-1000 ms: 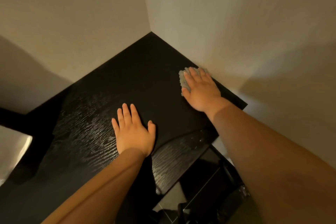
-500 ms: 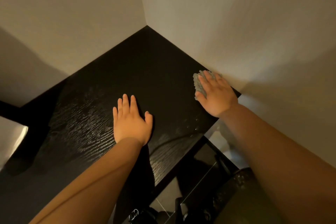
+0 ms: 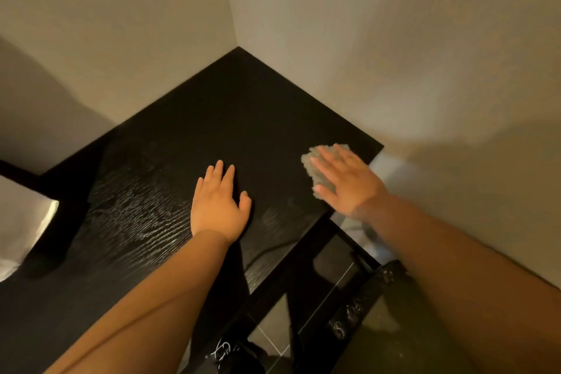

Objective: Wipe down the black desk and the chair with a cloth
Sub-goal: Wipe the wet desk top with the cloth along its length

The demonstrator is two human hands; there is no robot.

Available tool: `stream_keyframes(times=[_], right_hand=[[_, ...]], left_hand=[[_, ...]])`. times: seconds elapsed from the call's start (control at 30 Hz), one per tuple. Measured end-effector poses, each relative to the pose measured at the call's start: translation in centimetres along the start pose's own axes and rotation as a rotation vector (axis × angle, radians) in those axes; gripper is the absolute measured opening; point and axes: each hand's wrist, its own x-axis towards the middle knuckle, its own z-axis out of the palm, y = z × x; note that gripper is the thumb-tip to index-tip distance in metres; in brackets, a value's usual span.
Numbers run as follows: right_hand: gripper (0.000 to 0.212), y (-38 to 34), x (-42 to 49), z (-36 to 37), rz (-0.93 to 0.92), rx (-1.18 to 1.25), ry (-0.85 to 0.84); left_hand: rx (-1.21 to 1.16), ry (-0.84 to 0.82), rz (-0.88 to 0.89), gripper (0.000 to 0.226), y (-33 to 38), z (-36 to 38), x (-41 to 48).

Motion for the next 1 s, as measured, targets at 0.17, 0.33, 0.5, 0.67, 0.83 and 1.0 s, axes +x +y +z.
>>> stream_keyframes(times=[0.17,0.33,0.5,0.67,0.83,1.0], right_hand=[[0.074,0.5,1.5,0.3,0.280,-0.014,0.036],[0.067,-7.8,-3.1,1.4,0.100,0.084,0.034],[0.072,-7.1,-4.5,1.6,-0.125,0.032,-0.053],[0.074,-4.7,-1.8,0.6,0.164,-0.013,-0.004],[0.069,-13.1,-5.1,1.8,0.028,0.076,0.098],[0.068,-16.9,-6.9,2.5,-0.213,0.021,-0.011]], left_hand=[[0.000,-0.039,0.133,0.069,-2.8,0.6,-6.1],[0.034,-0.058,0.166,0.070,-4.5,1.1,-10.1],[0.039,-0.037,0.140,0.072,-4.2,0.8,-10.7],[0.026,-0.020,0.129,0.071,-4.2,0.9,-10.6],[0.027,-0.022,0.123,0.071,-4.2,0.9,-10.5],[0.003,-0.022,0.136,0.072,-4.5,0.9,-10.6]])
